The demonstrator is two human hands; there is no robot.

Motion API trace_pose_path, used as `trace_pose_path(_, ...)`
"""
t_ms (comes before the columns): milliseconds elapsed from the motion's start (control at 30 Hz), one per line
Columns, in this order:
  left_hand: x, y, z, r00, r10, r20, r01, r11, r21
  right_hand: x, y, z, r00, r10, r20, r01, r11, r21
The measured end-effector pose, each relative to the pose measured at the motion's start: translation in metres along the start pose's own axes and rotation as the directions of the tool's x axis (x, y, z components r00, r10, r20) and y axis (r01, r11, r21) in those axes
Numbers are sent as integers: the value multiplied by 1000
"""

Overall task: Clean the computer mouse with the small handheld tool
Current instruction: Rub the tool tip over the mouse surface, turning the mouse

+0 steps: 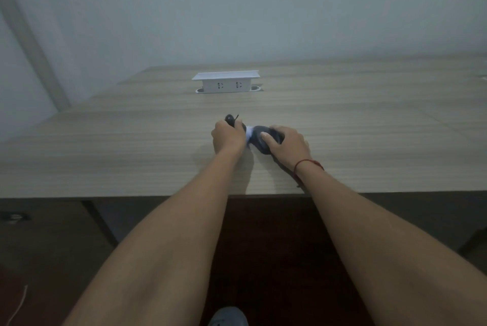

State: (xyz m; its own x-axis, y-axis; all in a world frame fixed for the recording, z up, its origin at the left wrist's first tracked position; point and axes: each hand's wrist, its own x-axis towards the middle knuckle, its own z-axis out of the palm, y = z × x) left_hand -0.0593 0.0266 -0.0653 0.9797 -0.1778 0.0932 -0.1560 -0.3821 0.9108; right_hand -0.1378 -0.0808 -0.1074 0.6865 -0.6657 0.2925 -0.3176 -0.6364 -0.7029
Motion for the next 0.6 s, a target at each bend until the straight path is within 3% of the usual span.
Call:
trace_pose_path(67, -4, -2, 2, 999, -20, 50, 19, 999, 29, 2, 0, 0, 1000, 15, -4, -15, 1000, 3)
trace_pose_path(133, 3, -2, -5, 976, -5, 219, -7, 999, 54, 6, 1, 0, 999, 45, -19, -45, 999, 10)
trace_pose_path(200, 5, 5, -16, 900, -11, 435, -45, 992, 119, 9, 2, 0, 998, 56, -12, -55, 998, 15)
trace_pose_path(233, 6, 8, -20, 879, -24, 476, -58, 986, 155, 10, 2, 0, 999, 54, -4, -53, 998, 15)
trace_pose_path(300, 10, 7, -16, 914, 5, 405, -67, 988, 137, 9, 1, 1, 999, 45, 11, -45, 999, 21)
trace_pose_path(433, -2, 2, 1, 998, 13, 61, -14, 1000, 27, 7, 2, 1, 1000, 27, 7, -27, 1000, 9)
trace_pose_path(500, -2, -3, 6, 998, 37, 42, -36, 999, -18, 8, 2, -1, 1000, 30, 3, -30, 999, 15)
trace_pose_path(600, 6, -8, 2, 986, 43, 164, -24, 993, -117, 10, 3, -3, 999, 44, -5, -43, 998, 35)
